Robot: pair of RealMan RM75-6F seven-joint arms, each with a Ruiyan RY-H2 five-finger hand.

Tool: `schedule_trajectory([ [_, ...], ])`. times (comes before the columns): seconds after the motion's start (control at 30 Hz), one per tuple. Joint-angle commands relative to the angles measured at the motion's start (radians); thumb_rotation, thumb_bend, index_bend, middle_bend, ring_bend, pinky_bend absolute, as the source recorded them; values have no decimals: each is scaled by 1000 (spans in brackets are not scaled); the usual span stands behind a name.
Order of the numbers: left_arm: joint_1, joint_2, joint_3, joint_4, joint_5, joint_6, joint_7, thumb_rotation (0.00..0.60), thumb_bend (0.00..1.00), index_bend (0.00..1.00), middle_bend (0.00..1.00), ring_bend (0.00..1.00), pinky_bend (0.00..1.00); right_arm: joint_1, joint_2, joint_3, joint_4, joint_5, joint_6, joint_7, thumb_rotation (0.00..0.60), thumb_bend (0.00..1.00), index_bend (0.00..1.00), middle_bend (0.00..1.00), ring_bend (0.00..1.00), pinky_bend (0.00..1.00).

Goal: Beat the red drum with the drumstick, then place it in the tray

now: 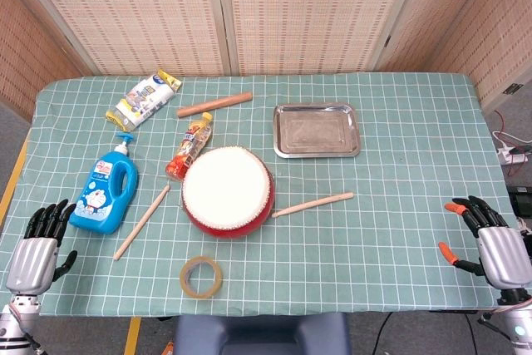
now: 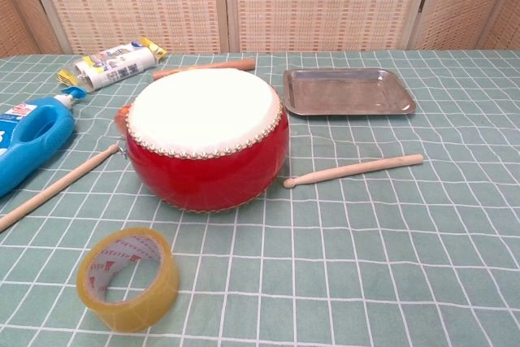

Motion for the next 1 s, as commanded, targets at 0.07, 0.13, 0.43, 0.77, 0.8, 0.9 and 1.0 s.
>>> schedule_trajectory([
  [0.07,1,1,-3,5,-12,-4,-6,600,271,42,3,0,0,5,-6,9,-12,-13,-18,-15,537,309,241,184,85,232],
  [0.13,1,0,-1,8,-10,-5,-8,600,271,42,3,0,0,6,-9,12,-17,-21,-22,-22,537,309,241,184,85,232],
  [0.43,10,0,7,9,1,13,-24,600,270,42,3,0,0,110,-72,75,-53,-18,-157,-112,542,239,277,184,90,233],
  [0.77,41,2,13,33,-18,34,-48,600,270,42,3,0,0,342,-278,164,70,86,-469,-292,542,302,394,184,89,233],
  [0.8,42,3,14,35,-18,35,-50,600,270,42,3,0,0,361,-299,172,90,96,-492,-298,542,302,404,184,89,221],
  [0.9,47,2,14,42,-20,38,-61,600,271,42,3,0,0,426,-373,196,173,142,-572,-333,542,306,428,183,75,141],
  [1.0,49,0,16,48,-22,35,-67,600,270,42,3,0,0,475,-441,208,251,182,-631,-363,543,315,430,183,61,108],
])
